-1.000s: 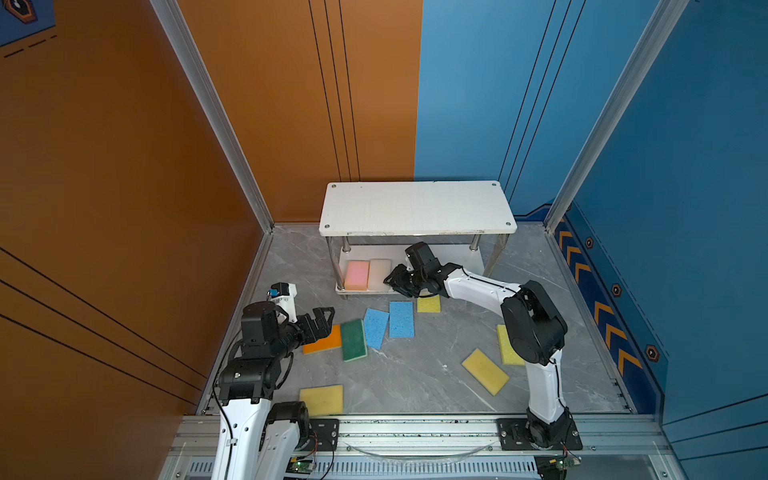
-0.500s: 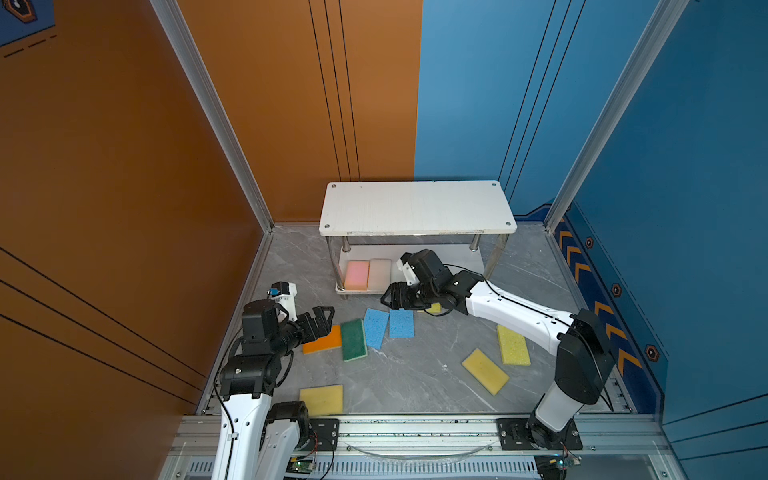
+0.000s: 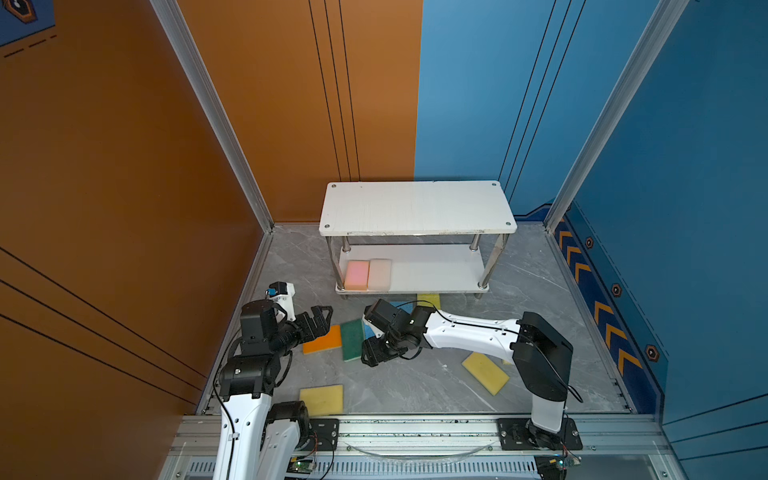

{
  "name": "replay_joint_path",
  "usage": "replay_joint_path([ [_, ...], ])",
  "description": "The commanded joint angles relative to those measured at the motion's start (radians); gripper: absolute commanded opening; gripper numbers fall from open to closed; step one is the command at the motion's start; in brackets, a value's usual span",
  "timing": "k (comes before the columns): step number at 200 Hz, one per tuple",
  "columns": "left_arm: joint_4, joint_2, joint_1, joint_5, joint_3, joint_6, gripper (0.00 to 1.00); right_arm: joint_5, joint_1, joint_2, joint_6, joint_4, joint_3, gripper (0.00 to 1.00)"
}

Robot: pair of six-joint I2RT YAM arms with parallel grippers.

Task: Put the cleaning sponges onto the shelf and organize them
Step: 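Move the right gripper down onto the green sponge and close on it, then lift the green sponge with the right gripper toward the left gripper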

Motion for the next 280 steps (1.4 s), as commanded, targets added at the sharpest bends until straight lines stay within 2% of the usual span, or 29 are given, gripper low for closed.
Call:
replay_joint_path([
  [1, 0.014, -0.006, 0.012, 0.014, -0.015, 0.022, 0.98, 0.049, -0.008, 0.038, 0.005, -0.028, 0.056, 0.63],
  [132, 0.014, -0.006, 0.011, 0.013, -0.016, 0.023, 0.98, 0.024, -0.022, 0.215, 0.042, -0.018, 0.174, 0.52],
  [163, 0.013, -0.007, 0.015, 0.013, -0.015, 0.022, 0.98, 0.014, -0.022, 0.231, 0.047, -0.007, 0.179, 0.43],
  [240, 0.014, -0.005, 0.016, 0.013, -0.015, 0.022, 0.98, 0.012, -0.022, 0.207, 0.068, 0.048, 0.128, 0.04],
  [256, 0.014, -0.002, 0.015, 0.012, -0.016, 0.022, 0.98, 0.017, -0.021, 0.189, 0.068, 0.051, 0.112, 0.0],
  [280, 0.014, 0.007, 0.016, 0.016, -0.015, 0.022, 0.98, 0.033, -0.02, 0.127, 0.06, 0.078, 0.067, 0.0],
])
